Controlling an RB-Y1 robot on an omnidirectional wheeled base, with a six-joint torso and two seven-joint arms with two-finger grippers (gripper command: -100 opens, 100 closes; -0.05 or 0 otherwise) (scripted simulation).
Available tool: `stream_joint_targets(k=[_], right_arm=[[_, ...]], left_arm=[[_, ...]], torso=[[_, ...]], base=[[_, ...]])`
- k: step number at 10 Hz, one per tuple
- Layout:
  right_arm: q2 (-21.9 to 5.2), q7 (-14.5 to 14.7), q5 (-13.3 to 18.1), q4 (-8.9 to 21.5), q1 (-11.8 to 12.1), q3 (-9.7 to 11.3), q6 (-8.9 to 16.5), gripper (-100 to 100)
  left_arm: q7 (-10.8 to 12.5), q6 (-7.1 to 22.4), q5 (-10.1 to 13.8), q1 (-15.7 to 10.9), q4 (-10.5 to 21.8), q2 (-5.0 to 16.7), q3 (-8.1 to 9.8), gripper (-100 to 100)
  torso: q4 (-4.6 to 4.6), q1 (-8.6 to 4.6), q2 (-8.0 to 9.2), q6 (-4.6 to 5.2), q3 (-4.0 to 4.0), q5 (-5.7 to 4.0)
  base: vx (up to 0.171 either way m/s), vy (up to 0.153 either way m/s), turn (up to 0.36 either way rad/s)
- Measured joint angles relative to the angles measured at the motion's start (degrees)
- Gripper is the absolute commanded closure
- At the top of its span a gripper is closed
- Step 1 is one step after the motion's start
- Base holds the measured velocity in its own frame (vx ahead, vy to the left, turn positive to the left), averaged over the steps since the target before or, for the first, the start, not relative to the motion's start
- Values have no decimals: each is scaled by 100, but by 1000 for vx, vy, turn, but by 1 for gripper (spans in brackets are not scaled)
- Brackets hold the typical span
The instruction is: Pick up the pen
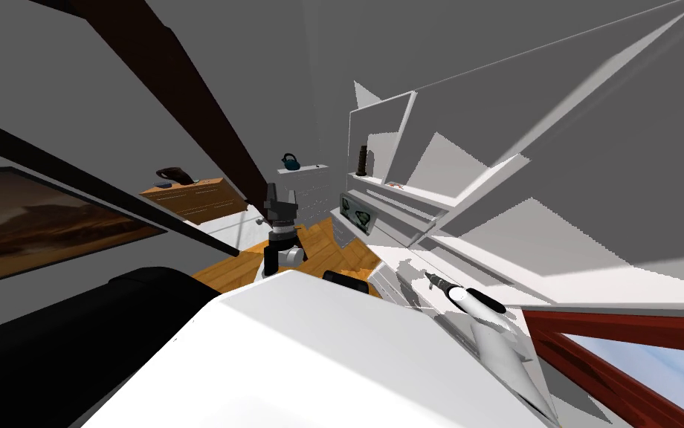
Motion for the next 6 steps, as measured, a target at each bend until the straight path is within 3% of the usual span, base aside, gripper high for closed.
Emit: stream_joint_targets(k=[6], right_arm=[[-328,-566,-249,674,-231,-181,586,-100]], left_arm=[[0,0,0,0,0,0,0,0]], torso=[[0,1,0,-2,0,1]], base=[[11,10,52]])
